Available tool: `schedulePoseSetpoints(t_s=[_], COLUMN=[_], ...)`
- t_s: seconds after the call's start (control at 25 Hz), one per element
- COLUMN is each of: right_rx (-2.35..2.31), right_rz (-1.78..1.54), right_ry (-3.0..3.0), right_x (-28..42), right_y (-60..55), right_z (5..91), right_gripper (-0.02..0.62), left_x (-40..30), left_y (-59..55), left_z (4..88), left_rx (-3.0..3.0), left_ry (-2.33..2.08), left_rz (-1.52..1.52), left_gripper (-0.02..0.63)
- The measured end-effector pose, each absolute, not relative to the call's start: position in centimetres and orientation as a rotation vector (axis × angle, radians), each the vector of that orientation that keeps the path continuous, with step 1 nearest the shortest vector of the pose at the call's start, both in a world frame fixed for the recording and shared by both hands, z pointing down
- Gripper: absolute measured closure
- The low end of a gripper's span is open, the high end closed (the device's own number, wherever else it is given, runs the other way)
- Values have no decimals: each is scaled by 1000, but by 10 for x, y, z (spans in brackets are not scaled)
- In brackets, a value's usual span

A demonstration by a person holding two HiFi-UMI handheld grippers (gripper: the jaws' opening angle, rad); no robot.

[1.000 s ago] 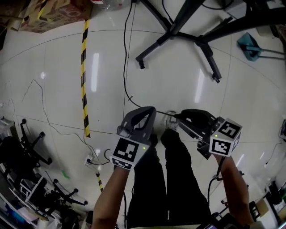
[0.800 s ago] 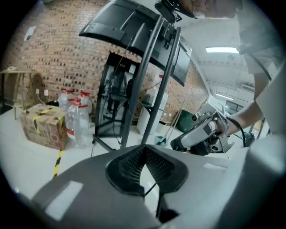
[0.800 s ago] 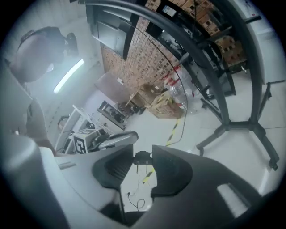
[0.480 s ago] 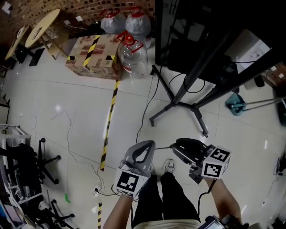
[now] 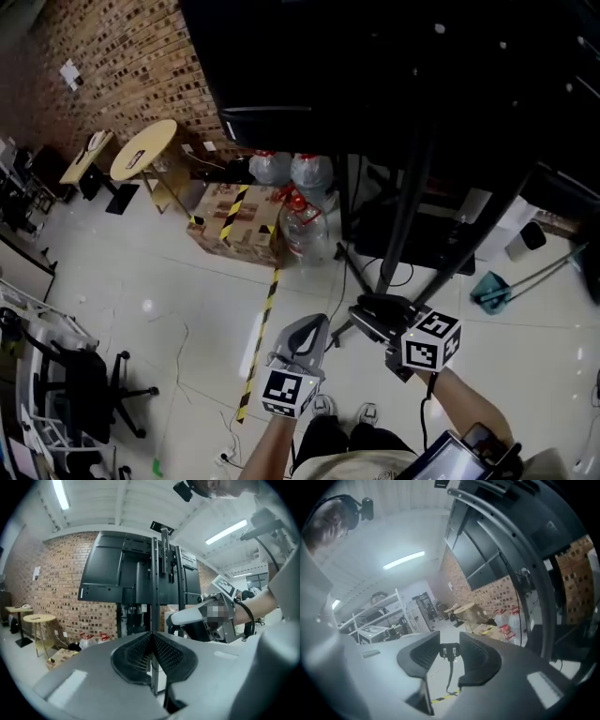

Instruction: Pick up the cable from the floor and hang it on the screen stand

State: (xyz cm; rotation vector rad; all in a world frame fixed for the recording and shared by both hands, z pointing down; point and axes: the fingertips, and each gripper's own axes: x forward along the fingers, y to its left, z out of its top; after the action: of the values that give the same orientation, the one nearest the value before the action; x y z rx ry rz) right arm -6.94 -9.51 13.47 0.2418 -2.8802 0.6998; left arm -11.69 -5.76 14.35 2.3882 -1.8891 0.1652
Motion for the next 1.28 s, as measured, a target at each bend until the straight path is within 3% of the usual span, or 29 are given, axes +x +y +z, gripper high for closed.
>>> schedulePoseSetpoints(t_s=[0.6,1.28], right_rx=[499,732], right_rz=[316,-322], right_ry=[-2992,-3009], right_x=[-132,-125], right_y=[-212,-293], right_z=[-42,-301], right_gripper=[467,468], left_x=[-169,-138], left_y=[-216,-297], left_z=[-26,-272], left_rx=[2695,3050], left_ry=[-1750,-1817], left_rz=[42,-114], left_gripper=[588,588])
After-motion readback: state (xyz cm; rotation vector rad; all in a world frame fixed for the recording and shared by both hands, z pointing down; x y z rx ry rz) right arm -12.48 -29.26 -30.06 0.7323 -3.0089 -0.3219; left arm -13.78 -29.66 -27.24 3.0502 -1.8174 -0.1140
